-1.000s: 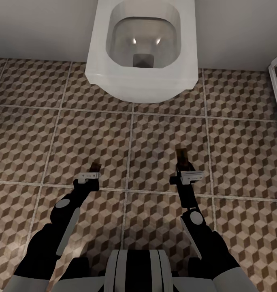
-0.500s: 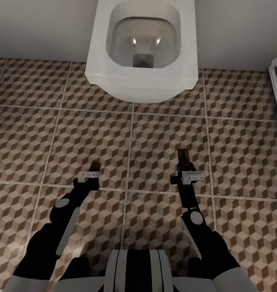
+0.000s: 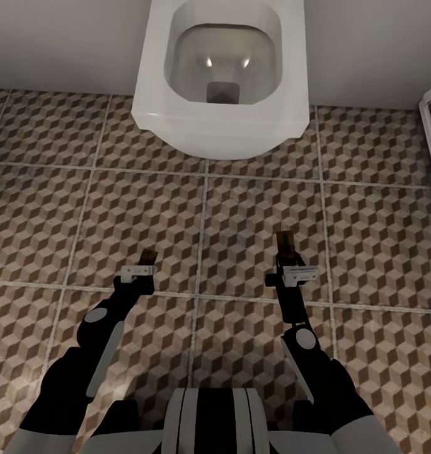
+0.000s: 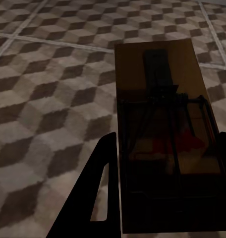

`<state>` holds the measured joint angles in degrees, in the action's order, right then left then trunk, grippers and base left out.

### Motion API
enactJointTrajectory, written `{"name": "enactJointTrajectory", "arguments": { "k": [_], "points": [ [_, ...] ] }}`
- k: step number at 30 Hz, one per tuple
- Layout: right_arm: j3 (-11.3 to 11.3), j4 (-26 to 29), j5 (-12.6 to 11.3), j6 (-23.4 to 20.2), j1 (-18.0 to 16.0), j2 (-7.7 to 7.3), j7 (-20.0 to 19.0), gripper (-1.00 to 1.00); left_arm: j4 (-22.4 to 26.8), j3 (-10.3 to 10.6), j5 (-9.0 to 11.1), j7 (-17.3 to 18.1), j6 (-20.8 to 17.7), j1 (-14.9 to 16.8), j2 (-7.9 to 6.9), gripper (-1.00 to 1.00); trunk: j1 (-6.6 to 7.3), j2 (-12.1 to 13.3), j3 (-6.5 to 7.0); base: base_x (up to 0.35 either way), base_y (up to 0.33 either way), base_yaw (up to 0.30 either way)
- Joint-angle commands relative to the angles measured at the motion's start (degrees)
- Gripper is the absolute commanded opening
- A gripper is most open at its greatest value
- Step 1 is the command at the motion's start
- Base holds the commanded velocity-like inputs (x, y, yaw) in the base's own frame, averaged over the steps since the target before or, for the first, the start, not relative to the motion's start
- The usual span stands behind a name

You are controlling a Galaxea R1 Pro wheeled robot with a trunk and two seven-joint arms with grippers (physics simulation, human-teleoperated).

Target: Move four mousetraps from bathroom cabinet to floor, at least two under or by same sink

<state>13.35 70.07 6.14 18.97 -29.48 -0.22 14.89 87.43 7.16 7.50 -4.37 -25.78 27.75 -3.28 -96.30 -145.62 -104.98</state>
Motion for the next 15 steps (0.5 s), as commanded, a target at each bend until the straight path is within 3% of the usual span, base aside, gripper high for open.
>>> {"name": "enactJointTrajectory", "arguments": {
  "k": [1,10,15],
  "points": [
    [0.1,0.0,0.5,0.0,0.0,-0.03,0.5,-1.0,0.1,0.1,0.6,-0.5,-0.2,0.0,-0.06,-1.0,-0.02,0.0,-0.02,0.0,0.0,0.0],
    [0.1,0.0,0.5,0.0,0.0,-0.12,0.6,-1.0,1.1,0.3,0.6,-0.5,-0.3,0.0,-0.06,-1.0,-0.07,-0.1,-0.02,0.0,0.0,0.0],
    [0.1,0.1,0.5,0.1,0.0,-0.13,4.4,-1.0,1.2,0.8,0.6,-0.5,-0.2,0.0,-0.06,-1.0,-0.07,-0.1,-0.02,0.0,0.0,0.0]
  ]
}}
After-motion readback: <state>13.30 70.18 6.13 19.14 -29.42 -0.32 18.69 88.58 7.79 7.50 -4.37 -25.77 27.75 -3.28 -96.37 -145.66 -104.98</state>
